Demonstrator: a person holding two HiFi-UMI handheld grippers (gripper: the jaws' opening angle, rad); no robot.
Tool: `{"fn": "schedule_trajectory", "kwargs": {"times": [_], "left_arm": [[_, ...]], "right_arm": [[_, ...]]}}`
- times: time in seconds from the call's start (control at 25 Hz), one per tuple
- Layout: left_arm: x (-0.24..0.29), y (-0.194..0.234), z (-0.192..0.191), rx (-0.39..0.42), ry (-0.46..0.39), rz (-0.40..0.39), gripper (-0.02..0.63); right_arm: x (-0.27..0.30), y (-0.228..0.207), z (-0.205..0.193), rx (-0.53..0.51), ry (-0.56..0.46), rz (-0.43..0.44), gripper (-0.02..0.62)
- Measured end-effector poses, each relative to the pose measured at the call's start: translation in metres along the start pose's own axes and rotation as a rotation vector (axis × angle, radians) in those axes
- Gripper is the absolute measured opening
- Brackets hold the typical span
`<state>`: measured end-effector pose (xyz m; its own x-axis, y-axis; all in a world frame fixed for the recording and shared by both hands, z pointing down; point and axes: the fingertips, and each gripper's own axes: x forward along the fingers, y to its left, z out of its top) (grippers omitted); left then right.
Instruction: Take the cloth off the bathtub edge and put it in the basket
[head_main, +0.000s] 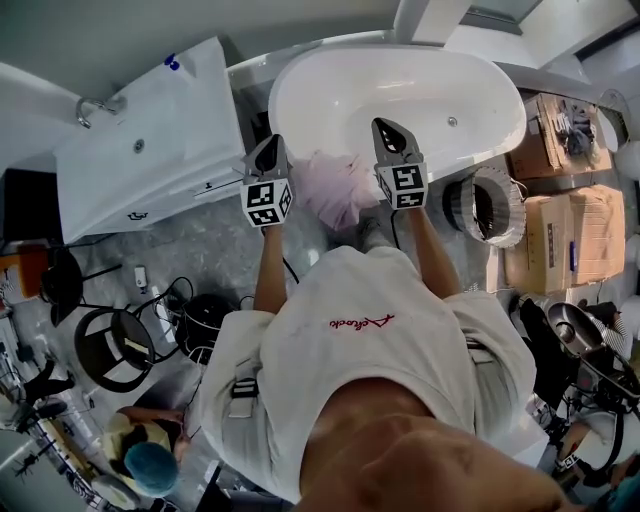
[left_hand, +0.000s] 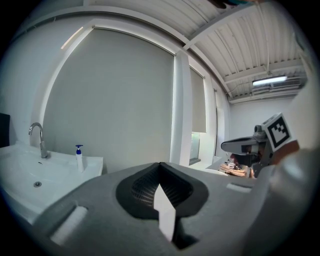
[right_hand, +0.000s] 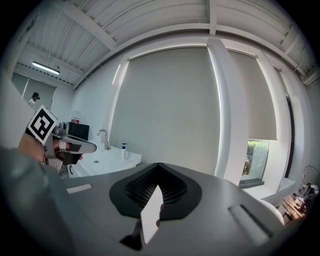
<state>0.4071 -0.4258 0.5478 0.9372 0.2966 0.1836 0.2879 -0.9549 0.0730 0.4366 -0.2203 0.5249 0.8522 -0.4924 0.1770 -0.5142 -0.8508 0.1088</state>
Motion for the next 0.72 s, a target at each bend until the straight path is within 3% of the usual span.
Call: {"fn": "schedule_trajectory", "kwargs": {"times": [0.72], "left_arm": [[0.051, -0.037, 0.041, 0.029, -0.035, 0.125, 0.0]], "right_arm": [[0.033, -0.067, 0.019, -0.003, -0.056, 0.134, 0.006]]}}
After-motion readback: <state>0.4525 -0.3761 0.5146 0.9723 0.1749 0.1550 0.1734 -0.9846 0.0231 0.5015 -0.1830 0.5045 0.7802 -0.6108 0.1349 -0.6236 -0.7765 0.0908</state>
